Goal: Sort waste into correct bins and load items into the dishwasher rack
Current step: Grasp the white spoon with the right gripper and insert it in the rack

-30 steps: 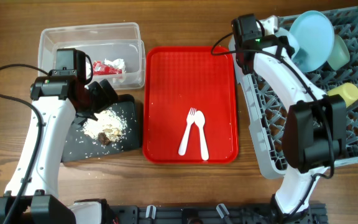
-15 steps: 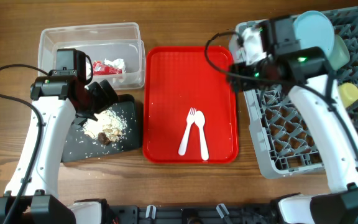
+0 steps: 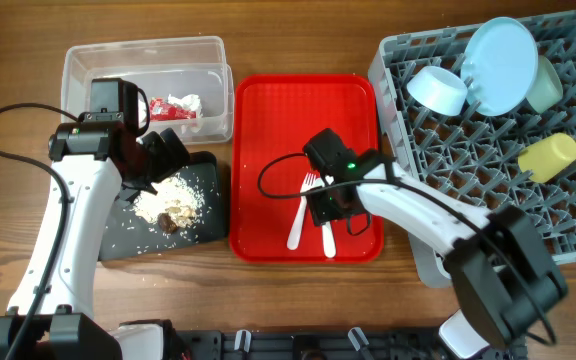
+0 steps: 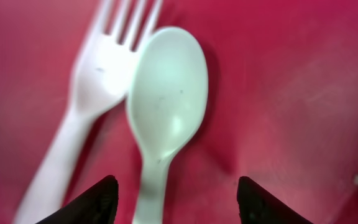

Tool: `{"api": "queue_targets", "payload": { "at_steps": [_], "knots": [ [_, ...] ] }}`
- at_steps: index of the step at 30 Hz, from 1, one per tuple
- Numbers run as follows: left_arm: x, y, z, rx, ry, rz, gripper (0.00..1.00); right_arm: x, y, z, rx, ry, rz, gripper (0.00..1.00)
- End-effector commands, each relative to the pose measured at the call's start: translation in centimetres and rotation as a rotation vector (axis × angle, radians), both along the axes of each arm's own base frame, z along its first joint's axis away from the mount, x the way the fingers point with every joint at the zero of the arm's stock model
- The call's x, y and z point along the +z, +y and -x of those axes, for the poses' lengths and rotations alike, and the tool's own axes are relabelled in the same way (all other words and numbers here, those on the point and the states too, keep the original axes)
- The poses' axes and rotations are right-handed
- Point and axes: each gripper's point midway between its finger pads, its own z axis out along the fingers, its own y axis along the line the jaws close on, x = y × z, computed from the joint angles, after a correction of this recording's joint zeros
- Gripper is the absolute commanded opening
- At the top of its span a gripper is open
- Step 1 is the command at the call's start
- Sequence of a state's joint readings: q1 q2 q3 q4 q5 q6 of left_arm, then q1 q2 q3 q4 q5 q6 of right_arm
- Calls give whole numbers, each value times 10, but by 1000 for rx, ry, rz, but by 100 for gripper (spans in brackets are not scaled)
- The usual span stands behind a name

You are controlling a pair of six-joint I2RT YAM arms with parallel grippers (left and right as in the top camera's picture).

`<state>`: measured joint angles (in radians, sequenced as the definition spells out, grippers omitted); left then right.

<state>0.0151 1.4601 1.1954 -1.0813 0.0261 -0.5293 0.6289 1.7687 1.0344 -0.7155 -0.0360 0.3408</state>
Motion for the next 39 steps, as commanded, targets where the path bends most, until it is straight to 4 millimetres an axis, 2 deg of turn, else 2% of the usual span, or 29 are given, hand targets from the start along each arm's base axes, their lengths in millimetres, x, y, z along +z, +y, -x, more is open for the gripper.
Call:
{"api": "queue_targets", "payload": {
  "at_steps": [1, 3, 5, 6, 8, 10, 11, 15, 17, 18, 19, 21, 22, 23, 25, 27, 29, 31, 34, 35, 37, 38, 39],
  "knots": [
    [5, 4, 0, 10, -18, -12, 100, -26, -13, 3, -60, 36, 85, 55],
    [5, 4, 0, 10, -18, -12, 100, -29, -17, 2, -99, 33, 111, 51],
    [5, 4, 0, 10, -18, -12, 100, -29, -18, 2, -134, 35, 109, 36],
    [5, 4, 0, 10, -18, -12, 100, -29, -19, 1, -142, 35, 107, 31],
    [5, 4, 0, 10, -18, -12, 100, -24, -17, -2, -147, 36, 89, 31],
    [5, 4, 0, 10, -18, -12, 100, -14, -18, -9, -161, 33, 85, 15],
    [5, 4, 0, 10, -18, -12, 100, -9, -17, -12, -167, 27, 79, 14],
    [5, 3, 0, 10, -17, -12, 100, 24, -8, -31, -139, -37, 34, 7],
    [5, 3, 0, 10, -17, -12, 100, 53, -5, -42, -107, -79, 12, 6],
    [5, 3, 0, 10, -17, -12, 100, 74, -6, -48, -97, -112, 2, 6],
    [5, 3, 0, 10, -17, -12, 100, 101, -16, -58, -106, -168, 6, 4],
    [5, 4, 0, 10, -17, -12, 100, 145, -52, -79, -140, -293, 40, 4],
    [5, 4, 0, 10, -17, -12, 100, 163, -86, -87, -143, -342, 67, 4],
    [5, 3, 0, 10, -17, -12, 100, 165, -116, -87, -161, -325, 102, 4],
    [5, 4, 0, 10, -17, -12, 100, 150, -162, -78, -211, -233, 165, 4],
    [5, 4, 0, 10, -17, -12, 100, 132, -188, -70, -269, -182, 179, 4],
    [5, 4, 0, 10, -18, -12, 100, 101, -176, -56, -219, -109, 98, 6],
    [5, 3, 1, 10, -15, -12, 100, 88, -177, -53, -226, -100, 107, 12],
    [5, 4, 1, 10, -12, -12, 100, 89, -176, -59, -226, -123, 101, 43],
    [5, 3, 1, 10, -12, -12, 100, 91, -176, -62, -230, -134, 99, 49],
    [5, 3, 1, 10, -12, -12, 100, 106, -174, -70, -230, -160, 84, 50],
    [5, 3, 1, 10, -12, -12, 100, 122, -160, -78, -217, -184, 1, 50],
    [5, 4, 1, 10, -12, -12, 100, 146, -124, -86, -167, -207, -187, 52]
  ]
}}
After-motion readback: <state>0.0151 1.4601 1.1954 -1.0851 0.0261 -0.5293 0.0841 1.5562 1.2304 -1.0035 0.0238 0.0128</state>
